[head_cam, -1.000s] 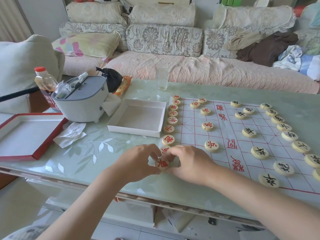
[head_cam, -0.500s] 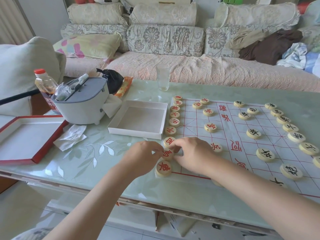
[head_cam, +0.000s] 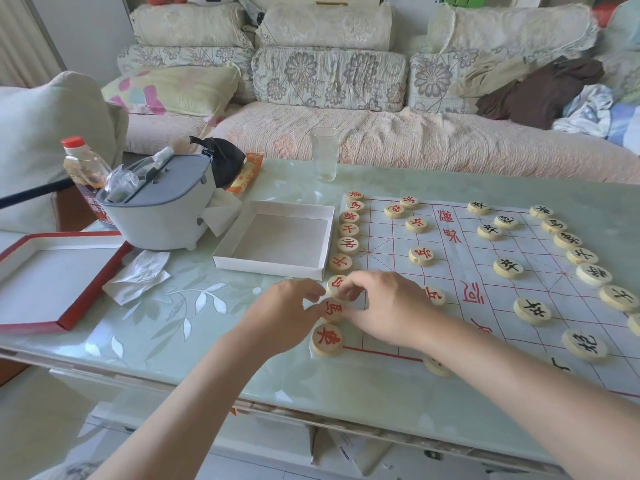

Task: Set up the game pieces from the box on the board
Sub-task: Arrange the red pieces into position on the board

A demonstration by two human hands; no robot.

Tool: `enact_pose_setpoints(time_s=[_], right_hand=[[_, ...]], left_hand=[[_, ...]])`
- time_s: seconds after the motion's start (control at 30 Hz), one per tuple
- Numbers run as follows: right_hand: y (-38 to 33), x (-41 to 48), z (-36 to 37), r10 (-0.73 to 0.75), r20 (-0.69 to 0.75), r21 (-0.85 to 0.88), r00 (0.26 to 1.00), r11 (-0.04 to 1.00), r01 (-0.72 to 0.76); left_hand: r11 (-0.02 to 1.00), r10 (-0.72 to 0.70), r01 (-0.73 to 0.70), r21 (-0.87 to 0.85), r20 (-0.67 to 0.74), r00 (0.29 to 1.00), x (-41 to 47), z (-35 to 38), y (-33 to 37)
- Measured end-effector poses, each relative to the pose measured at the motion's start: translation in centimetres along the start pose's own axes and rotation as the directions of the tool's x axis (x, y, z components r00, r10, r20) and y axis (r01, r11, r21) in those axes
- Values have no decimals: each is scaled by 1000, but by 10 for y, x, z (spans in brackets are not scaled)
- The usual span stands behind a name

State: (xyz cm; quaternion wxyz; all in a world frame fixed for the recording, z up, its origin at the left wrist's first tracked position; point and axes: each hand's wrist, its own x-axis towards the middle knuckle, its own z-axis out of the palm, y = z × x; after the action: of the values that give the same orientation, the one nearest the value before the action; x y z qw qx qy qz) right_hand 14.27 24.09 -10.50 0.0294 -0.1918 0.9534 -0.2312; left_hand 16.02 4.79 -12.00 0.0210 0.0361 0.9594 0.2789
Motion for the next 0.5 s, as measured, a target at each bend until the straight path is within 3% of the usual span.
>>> enact_pose_setpoints(time_s=[0.13,0.27,0.5], right_hand=[[5,15,-16,32,-75,3,997,1000,-31],[9,28,-15,73,-9,-65,997,995,-73],[15,45,-9,65,35,22,997,998,-66]], left_hand=[[998,49,-46,35,-93,994,7,-6,4],[999,8,-7,32,-27,1000,18,-3,8],[998,-8,8,-65,9,1000,27,3,8]])
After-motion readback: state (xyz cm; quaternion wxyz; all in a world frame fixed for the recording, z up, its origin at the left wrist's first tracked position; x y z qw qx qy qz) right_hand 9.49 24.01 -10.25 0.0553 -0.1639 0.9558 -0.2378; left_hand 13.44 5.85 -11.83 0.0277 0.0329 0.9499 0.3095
